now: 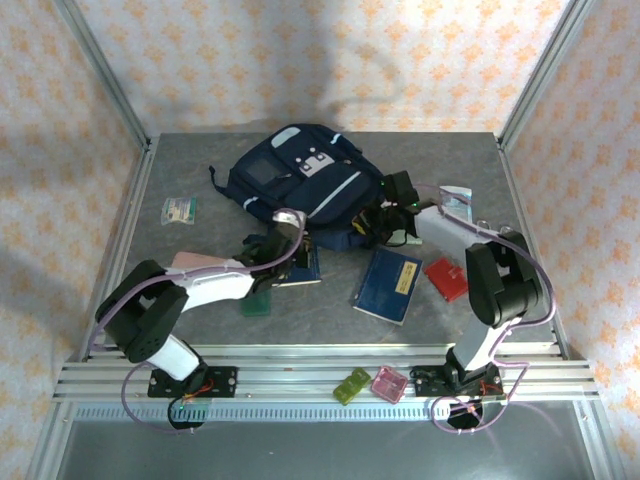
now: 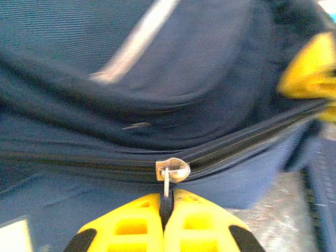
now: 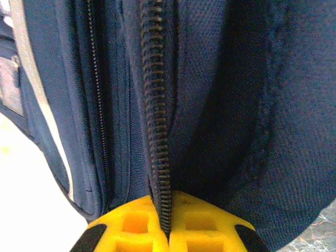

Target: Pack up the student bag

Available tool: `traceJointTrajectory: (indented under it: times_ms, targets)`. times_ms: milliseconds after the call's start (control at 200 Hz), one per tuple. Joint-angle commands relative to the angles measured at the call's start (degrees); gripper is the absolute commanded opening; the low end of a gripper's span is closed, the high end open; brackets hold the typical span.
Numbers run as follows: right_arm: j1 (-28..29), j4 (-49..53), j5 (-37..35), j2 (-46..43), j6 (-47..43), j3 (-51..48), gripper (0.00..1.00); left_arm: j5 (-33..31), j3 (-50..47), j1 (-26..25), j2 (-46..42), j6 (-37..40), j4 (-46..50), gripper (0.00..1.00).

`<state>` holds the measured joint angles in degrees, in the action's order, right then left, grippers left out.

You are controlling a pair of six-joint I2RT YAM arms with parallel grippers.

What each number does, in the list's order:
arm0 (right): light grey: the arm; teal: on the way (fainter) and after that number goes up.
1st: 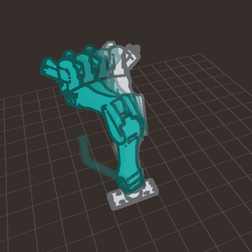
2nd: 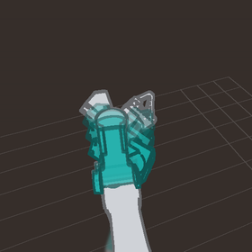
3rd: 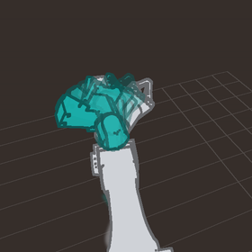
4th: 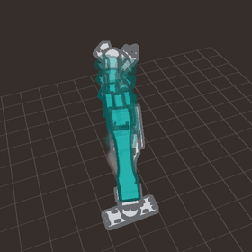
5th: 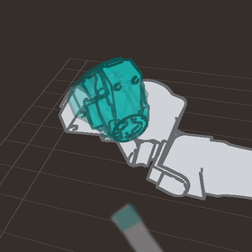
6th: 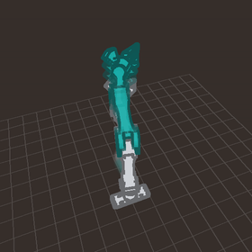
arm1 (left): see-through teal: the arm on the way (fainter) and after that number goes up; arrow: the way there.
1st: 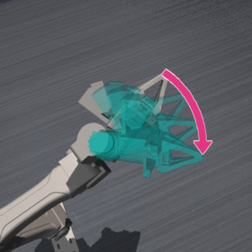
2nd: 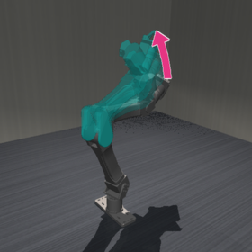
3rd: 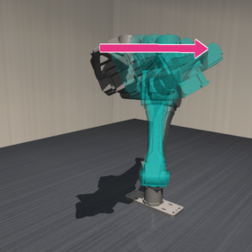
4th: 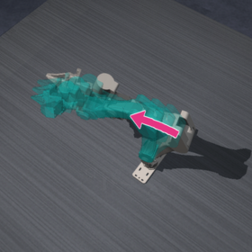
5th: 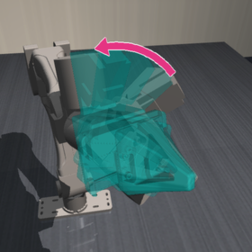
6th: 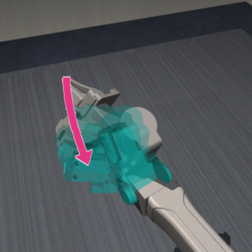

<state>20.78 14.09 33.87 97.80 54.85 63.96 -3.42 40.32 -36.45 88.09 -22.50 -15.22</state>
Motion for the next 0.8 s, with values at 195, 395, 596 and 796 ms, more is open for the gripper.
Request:
traceJointTrajectory:
  times_ms: [195, 395, 596, 796]
  targets:
    - [-2.7, -1.7, -4.9, -4.7, -0.9, 2.1, 0.0, -3.0, -2.9, 14.6, -2.3, 0.5, 0.2, 0.0]
    - [-2.8, -2.0, -5.5, -4.8, -1.0, 2.6, 0.0, -4.1, -2.0, 21.3, -1.4, 1.0, 1.0, 0.0]
    - [-2.8, -1.2, -6.0, -2.1, -2.9, 6.2, 0.0, 0.4, -0.6, 21.2, -1.0, 0.5, 1.5, 0.0]
    - [-2.8, 2.8, -9.4, 3.5, -7.5, 15.8, 0.0, 1.3, 0.8, 18.9, -1.6, -0.1, 1.7, 0.0]
